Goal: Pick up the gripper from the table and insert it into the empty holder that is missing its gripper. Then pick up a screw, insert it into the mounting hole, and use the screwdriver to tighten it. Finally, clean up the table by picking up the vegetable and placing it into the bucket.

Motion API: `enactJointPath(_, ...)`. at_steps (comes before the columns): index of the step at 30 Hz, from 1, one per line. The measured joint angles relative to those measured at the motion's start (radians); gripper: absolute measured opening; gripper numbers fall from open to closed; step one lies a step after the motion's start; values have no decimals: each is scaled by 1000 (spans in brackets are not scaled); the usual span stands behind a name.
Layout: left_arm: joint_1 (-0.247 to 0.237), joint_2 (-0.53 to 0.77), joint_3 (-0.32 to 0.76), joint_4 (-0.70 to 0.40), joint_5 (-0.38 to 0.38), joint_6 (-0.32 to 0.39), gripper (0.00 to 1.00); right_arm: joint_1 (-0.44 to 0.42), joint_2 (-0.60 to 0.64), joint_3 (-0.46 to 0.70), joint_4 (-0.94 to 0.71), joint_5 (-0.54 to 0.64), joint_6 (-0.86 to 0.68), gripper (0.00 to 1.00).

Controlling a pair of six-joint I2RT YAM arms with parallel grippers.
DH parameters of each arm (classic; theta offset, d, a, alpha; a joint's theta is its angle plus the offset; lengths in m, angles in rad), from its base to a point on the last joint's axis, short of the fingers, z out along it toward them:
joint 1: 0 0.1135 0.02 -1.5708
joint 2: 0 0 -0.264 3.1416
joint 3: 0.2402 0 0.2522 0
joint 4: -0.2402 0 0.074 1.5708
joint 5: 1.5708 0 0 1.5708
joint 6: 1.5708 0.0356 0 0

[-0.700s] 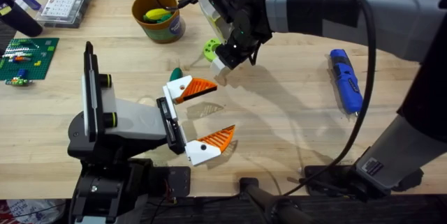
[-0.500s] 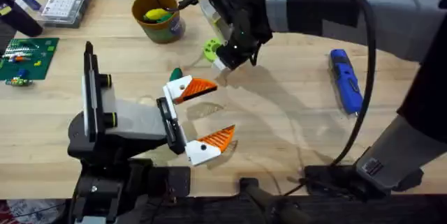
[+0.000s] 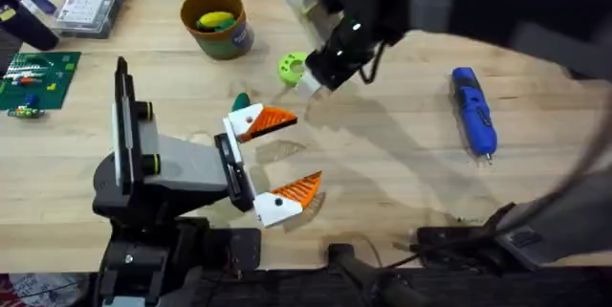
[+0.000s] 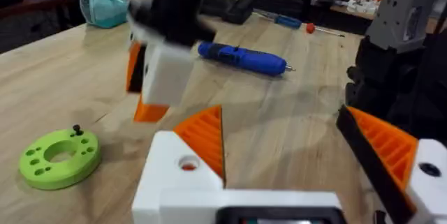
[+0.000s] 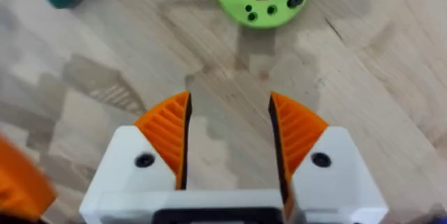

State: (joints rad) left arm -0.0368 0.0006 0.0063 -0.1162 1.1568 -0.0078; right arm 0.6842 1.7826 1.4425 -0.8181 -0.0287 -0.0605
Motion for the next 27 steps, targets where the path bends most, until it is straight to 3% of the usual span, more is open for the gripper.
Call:
enactJointPath(6,0,0,0,0,0,0,987,0,-144,-17,-53,-6,0,608)
enactJointPath(15,0,0,0,-1,1,0,987,0,-396,-188,-19,-13,9,608)
enactJointPath(21,0,0,0,-1,2,0,987,-3,-533,-351,170,-14,32,608)
enactJointPath(27,0,0,0,-1,2,0,987,-25,-474,-505,410,-13,58,608)
